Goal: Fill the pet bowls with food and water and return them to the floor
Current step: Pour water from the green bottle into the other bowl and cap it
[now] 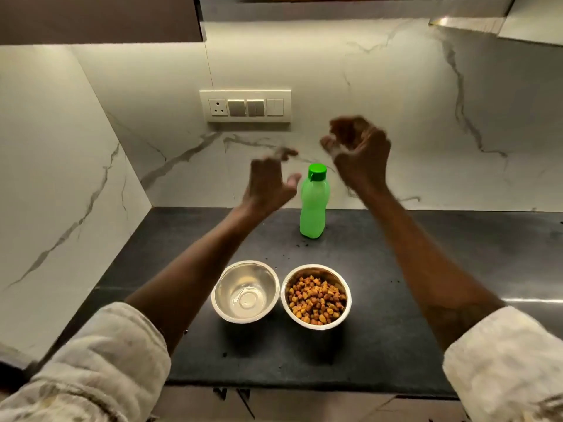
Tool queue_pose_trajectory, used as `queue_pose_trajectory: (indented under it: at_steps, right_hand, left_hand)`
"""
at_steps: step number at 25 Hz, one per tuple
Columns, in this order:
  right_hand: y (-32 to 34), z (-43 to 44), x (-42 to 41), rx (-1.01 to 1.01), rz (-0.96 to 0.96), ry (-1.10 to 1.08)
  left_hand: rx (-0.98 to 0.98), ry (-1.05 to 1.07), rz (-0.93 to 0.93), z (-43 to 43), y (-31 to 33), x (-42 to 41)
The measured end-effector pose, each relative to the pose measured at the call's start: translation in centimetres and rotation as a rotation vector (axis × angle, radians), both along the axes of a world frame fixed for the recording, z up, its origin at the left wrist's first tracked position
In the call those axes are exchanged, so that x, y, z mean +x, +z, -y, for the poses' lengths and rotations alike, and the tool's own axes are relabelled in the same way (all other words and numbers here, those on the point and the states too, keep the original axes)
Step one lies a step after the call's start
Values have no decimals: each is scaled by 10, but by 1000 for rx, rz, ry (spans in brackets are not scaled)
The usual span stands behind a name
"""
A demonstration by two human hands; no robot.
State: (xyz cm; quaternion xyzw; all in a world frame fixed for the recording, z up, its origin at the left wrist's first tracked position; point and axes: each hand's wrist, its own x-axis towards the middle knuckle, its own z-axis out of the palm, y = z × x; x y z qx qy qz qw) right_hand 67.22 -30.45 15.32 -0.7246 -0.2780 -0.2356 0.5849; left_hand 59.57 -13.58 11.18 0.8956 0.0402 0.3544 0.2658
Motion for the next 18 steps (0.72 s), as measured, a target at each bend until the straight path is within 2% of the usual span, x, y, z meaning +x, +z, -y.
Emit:
queue_pose_trajectory:
  at_steps: [4, 7, 11, 18]
  right_hand:
    - [-103, -9, -2, -370, -218, 118]
    - [-161, -10, 1, -577, -324, 167]
    - [-186, -19, 24, -528, -419, 0]
    - [-180, -45, 95, -372, -456, -119]
  left_hand:
    - [7, -109, -446, 0, -74, -7]
    - [-45, -74, -622, -4, -113, -2]
    - [-201, 55, -604, -14, -132, 27]
    - [-322, 91, -589, -4, -126, 116]
